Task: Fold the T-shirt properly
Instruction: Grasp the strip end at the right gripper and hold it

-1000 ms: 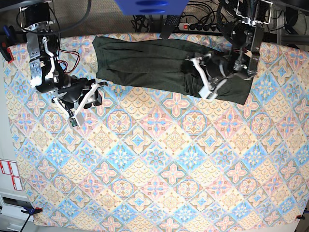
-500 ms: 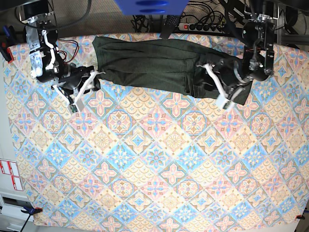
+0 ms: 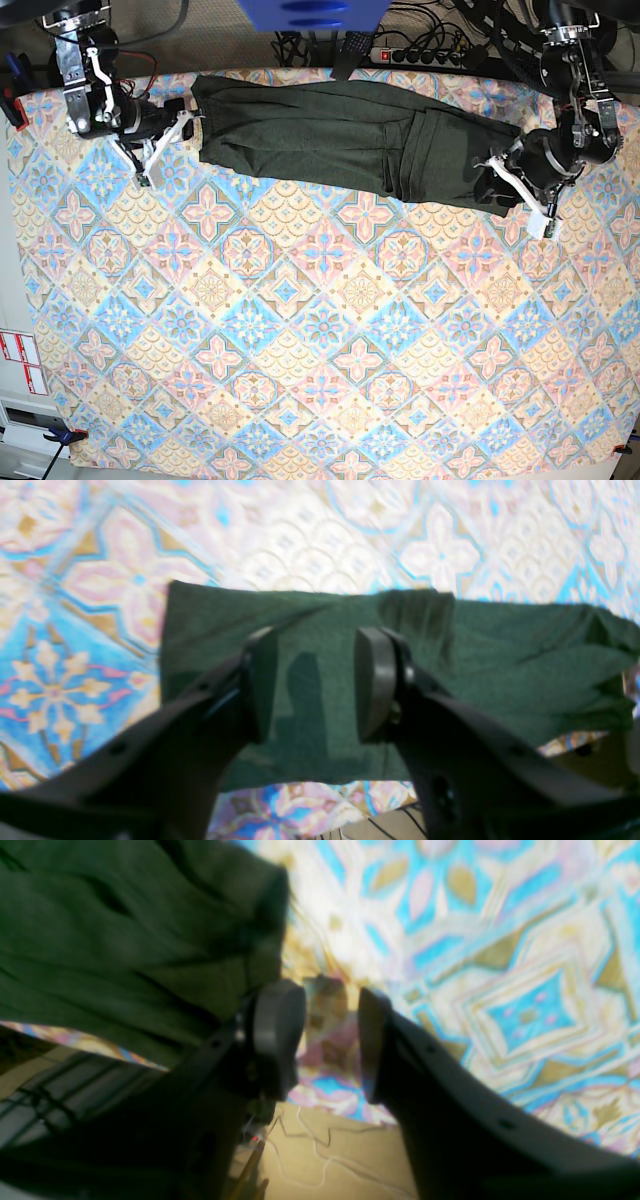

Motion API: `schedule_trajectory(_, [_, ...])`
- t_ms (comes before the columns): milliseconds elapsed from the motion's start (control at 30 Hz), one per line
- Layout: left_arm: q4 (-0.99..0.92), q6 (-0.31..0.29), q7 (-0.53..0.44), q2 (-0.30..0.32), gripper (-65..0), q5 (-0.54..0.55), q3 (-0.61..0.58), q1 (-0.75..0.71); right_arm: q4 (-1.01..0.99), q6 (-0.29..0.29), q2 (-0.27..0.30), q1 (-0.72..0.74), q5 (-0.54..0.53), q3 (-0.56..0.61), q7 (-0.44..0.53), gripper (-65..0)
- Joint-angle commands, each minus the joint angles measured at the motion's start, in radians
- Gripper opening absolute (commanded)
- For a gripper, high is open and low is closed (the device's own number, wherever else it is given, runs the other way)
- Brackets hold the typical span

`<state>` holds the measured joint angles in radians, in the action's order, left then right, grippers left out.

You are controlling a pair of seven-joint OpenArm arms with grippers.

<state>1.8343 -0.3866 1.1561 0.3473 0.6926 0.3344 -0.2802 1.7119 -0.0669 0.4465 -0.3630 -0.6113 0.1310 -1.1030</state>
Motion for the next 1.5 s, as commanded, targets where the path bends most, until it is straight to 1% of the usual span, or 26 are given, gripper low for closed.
schedule_trajectory(0, [0.014, -0.002, -0.017, 0.011, -40.2, 0.012, 0.007, 0.005, 0.004, -0.003, 0.013, 0.003, -0.012, -0.004, 0.008, -40.7])
schedule_trajectory(67, [0.014, -0.002, -0.017, 0.011, -40.2, 0.012, 0.007, 0.005, -0.014, -0.003, 0.011, -0.003, -0.054, -0.004, 0.008, -38.4])
schedule_trajectory(133, [-0.003, -0.002, -0.017, 0.011, -40.2, 0.012, 0.005, 0.005, -0.037, -0.003, 0.011, 0.0, -0.123, -0.004, 0.008, -36.9])
schedule_trajectory(267, [-0.071, -0.002, -0.017, 0.011, -40.2, 0.012, 0.005, 0.011, -0.074, -0.004, 0.011, 0.002, -0.229, -0.004, 0.014, -36.5])
schedule_trajectory(300, [-0.08, -0.002, -0.018, 0.011, -40.2, 0.014, 0.004, 0.012, -0.08, -0.014, 0.011, 0.002, -0.25, -0.004, 0.014, -36.5])
schedule_trajectory(333, [-0.083, -0.002, -0.018, 0.011, -40.2, 0.014, 0.002, 0.012, -0.082, -0.041, 0.011, 0.002, -0.267, -0.004, 0.016, -36.5])
schedule_trajectory(467, [-0.083, -0.002, -0.018, 0.011, -40.2, 0.014, 0.001, 0.011, -0.08, -0.198, 0.011, 0.003, -0.276, -0.009, 0.013, -36.4])
schedule_trajectory(500, [-0.083, -0.002, -0.018, 0.011, -40.2, 0.014, 0.001, 0.011, -0.08, -0.225, 0.011, 0.008, -0.276, -0.009, 0.013, -36.4])
schedule_trajectory(533, [-0.083, -0.002, -0.018, 0.011, -40.2, 0.014, 0.002, 0.011, -0.08, -0.239, 0.011, 0.023, -0.276, -0.009, 0.008, -36.2])
schedule_trajectory(600, [-0.081, -0.002, -0.018, 0.011, -40.2, 0.014, 0.002, 0.009, -0.08, -0.241, 0.01, 0.048, -0.276, -0.006, 0.008, -34.3])
schedule_trajectory(700, [-0.081, -0.002, -0.018, 0.011, -40.2, 0.014, 0.001, 0.006, -0.08, -0.241, -0.016, 0.058, -0.276, -0.011, 0.008, -29.9])
schedule_trajectory(800, [-0.081, -0.002, -0.018, 0.011, -40.2, 0.014, -0.001, 0.006, -0.08, -0.241, -0.019, 0.065, -0.276, -0.008, 0.008, -27.2])
schedule_trajectory(1000, [-0.081, -0.002, -0.018, 0.011, -40.2, 0.014, -0.001, 0.006, -0.08, -0.241, -0.019, 0.063, -0.276, -0.018, 0.008, -26.8])
schedule_trajectory(1067, [-0.081, -0.002, -0.018, 0.011, -40.2, 0.014, -0.001, 0.006, -0.08, -0.241, -0.022, 0.057, -0.278, -0.047, 0.008, -26.3])
schedule_trajectory(1200, [-0.081, -0.002, -0.018, 0.011, -40.2, 0.014, -0.001, 0.006, -0.08, -0.241, -0.022, 0.057, -0.278, -0.064, 0.007, -18.5])
schedule_trajectory(1300, [-0.081, -0.002, -0.018, 0.011, -40.2, 0.014, -0.001, 0.008, -0.08, -0.241, -0.022, 0.057, -0.278, -0.063, 0.007, -14.7])
schedule_trajectory(1467, [-0.081, -0.002, -0.018, 0.011, -40.2, 0.014, -0.001, 0.011, -0.08, -0.241, -0.022, 0.057, -0.278, -0.057, 0.007, -13.9])
